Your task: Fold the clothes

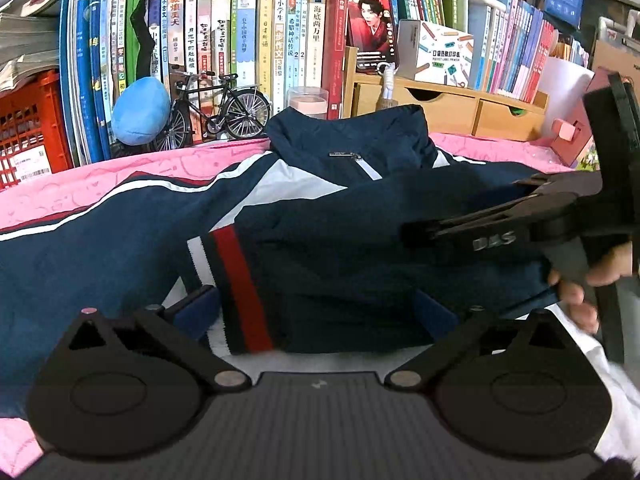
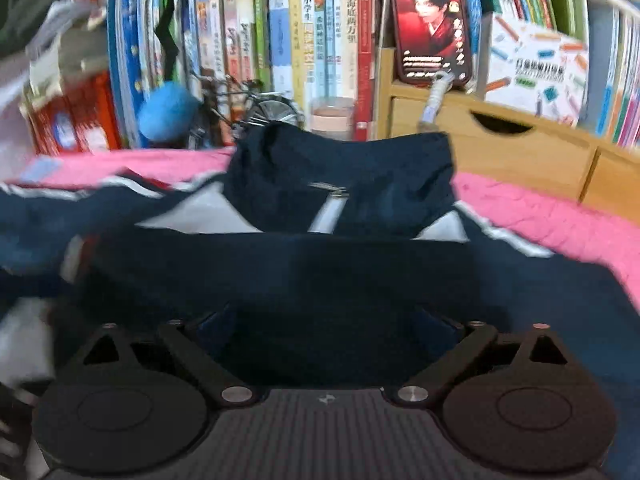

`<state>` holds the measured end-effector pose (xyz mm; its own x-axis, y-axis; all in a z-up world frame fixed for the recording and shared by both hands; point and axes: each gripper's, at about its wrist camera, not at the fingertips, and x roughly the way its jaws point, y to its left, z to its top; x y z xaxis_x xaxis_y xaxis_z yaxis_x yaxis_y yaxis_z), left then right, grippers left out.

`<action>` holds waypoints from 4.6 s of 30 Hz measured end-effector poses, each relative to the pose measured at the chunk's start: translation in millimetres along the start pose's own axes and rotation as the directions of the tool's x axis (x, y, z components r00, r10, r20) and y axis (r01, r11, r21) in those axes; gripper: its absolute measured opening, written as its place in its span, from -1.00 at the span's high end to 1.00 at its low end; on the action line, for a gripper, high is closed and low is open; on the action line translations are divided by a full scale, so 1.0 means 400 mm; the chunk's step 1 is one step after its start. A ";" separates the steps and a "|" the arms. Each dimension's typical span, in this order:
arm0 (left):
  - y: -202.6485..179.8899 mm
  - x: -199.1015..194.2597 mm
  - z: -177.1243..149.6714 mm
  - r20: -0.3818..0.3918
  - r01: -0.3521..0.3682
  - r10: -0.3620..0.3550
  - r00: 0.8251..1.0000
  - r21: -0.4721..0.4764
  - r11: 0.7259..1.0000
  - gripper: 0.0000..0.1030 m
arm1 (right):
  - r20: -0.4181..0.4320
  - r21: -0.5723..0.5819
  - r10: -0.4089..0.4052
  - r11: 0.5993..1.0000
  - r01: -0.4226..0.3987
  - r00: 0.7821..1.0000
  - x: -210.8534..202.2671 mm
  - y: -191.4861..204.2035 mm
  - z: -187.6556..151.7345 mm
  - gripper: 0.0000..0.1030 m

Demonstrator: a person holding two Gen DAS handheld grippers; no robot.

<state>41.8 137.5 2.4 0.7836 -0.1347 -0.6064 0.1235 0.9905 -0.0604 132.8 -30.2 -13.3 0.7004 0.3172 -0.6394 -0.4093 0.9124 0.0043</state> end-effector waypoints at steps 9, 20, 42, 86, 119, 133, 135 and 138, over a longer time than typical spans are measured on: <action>-0.008 0.003 -0.003 -0.005 -0.005 0.005 1.000 0.017 1.000 -1.00 | -0.054 0.189 -0.318 0.928 0.322 0.947 -0.055 -0.285 -0.021 -0.99; -0.015 0.007 -0.003 -0.012 -0.018 0.019 1.000 0.031 0.999 -1.00 | 0.080 0.226 -0.228 0.952 0.205 0.970 -0.191 -0.274 -0.007 -1.00; -0.030 0.014 0.000 -0.032 -0.060 0.062 0.998 0.079 0.995 -1.00 | -0.036 0.259 -0.237 0.936 0.238 0.971 -0.286 -0.447 -0.250 -1.00; 0.835 -0.320 -0.126 0.050 -0.207 0.451 0.891 -0.840 0.501 -0.98 | -0.026 -0.148 0.169 0.974 -0.171 0.985 -0.048 0.333 -0.007 -1.00; 0.189 -0.223 -0.040 -0.023 0.002 -0.003 1.000 -0.048 0.999 -0.53 | -0.008 -0.028 0.074 0.997 -0.075 0.997 -0.037 0.292 0.001 -1.00; 0.450 -0.339 -0.131 0.146 -0.230 0.342 0.928 -0.499 0.836 -0.88 | 0.028 -0.127 0.008 0.992 -0.004 1.000 -0.055 0.330 0.000 -0.99; 0.464 -0.297 -0.128 0.042 -0.289 0.364 0.930 -0.525 0.800 -0.85 | 0.072 -0.193 0.021 0.981 -0.006 0.997 -0.079 0.369 0.004 -0.96; 0.456 -0.295 -0.128 0.025 -0.328 0.394 0.919 -0.507 0.797 -0.86 | 0.170 -0.286 0.153 0.953 -0.100 0.974 -0.141 0.442 0.026 -0.96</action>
<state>-59.2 335.6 22.4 0.7839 0.2656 -0.5613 -0.4671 0.8478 -0.2512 27.0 115.8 31.3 0.7186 0.4923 -0.4911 -0.6271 0.7640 -0.1519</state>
